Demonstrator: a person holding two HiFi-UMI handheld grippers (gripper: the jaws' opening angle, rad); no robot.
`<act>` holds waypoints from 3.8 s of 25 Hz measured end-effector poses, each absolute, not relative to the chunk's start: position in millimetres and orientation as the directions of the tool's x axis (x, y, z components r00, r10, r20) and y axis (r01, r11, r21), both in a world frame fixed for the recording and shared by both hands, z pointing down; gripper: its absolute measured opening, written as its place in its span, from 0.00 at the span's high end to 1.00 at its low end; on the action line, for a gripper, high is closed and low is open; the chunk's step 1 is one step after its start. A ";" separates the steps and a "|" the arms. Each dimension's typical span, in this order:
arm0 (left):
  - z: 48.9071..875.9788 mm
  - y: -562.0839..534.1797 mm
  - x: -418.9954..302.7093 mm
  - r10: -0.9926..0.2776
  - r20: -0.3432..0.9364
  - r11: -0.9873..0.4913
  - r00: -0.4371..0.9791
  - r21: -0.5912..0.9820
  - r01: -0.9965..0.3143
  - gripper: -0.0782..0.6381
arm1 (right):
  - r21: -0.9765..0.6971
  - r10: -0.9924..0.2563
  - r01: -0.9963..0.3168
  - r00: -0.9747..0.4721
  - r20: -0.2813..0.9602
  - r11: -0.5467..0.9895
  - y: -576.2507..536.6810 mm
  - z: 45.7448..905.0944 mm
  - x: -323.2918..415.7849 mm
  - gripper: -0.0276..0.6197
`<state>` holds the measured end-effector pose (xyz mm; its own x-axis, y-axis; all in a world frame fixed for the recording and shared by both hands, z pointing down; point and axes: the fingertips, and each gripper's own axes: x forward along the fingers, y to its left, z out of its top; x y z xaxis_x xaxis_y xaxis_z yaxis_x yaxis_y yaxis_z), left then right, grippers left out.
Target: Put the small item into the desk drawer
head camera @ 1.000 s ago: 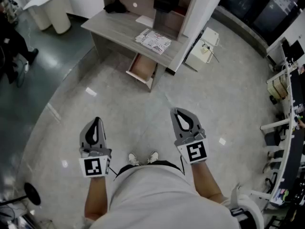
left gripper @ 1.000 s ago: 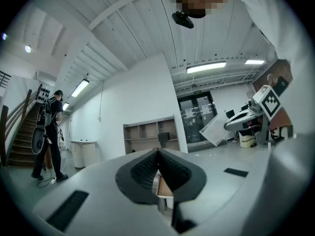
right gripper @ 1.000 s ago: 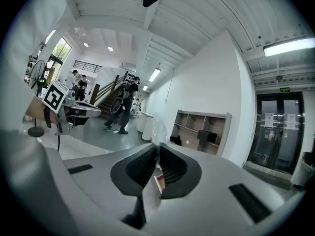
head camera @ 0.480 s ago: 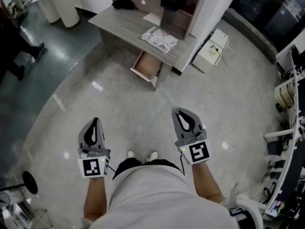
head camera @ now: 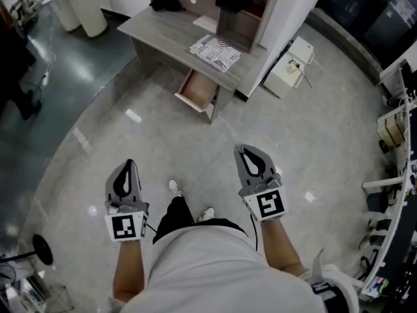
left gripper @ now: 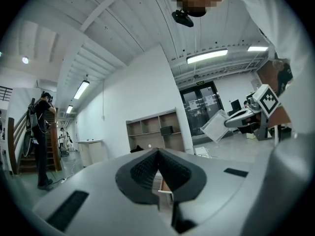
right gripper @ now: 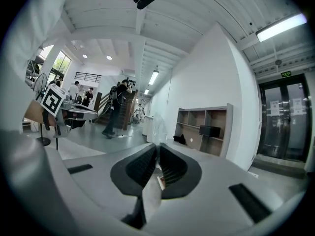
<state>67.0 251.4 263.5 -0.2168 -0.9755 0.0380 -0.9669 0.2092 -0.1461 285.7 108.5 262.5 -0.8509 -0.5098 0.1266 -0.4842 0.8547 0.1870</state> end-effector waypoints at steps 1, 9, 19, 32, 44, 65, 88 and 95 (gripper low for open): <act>266.2 244.2 62.8 -0.976 0.039 0.205 -0.212 -0.144 -0.968 0.87 | 0.195 -0.512 -0.484 -0.849 0.131 0.853 102.6 264.4 281.8 0.91; 295.0 162.5 9.4 -0.989 0.059 0.129 -0.136 -0.108 -0.986 0.87 | 0.220 -0.564 -0.527 -0.807 0.174 0.821 38.0 276.6 230.4 0.91; 308.6 64.4 -85.9 -0.996 0.086 0.016 -0.018 -0.024 -1.000 0.87 | 0.267 -0.615 -0.558 -0.754 0.233 0.786 -33.0 270.1 132.6 0.91; 337.0 -11.4 -80.0 -0.973 0.081 -0.213 0.217 0.046 -0.976 0.87 | 0.327 -0.721 -0.643 -0.633 0.282 0.692 -56.6 270.2 118.5 0.91; 329.1 -38.1 -76.6 -0.989 0.094 -0.116 0.118 0.026 -0.993 0.87 | 0.290 -0.652 -0.586 -0.714 0.257 0.756 -112.0 279.9 109.7 0.91; 369.1 -66.8 -100.9 -0.973 0.220 0.079 -0.076 0.007 -0.997 0.87 | 0.191 -0.459 -0.420 -0.763 0.455 0.887 -172.2 391.4 76.2 0.91; 473.1 -61.0 -111.6 -0.946 0.307 0.148 -0.105 0.120 -0.982 0.87 | 0.159 -0.393 -0.403 -0.608 0.690 0.902 -222.9 645.9 17.7 0.91; 494.7 -52.7 -109.3 -0.945 0.310 0.161 -0.108 0.153 -0.975 0.87 | 0.195 -0.380 -0.361 -0.568 0.730 0.912 -226.0 694.6 5.9 0.91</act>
<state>-109.3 -52.7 494.7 -0.1078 -0.9447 0.3096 -0.9749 0.1614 0.1531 5.9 -226.0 694.6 -0.5682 -0.3803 0.7297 -0.3606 0.9122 0.1946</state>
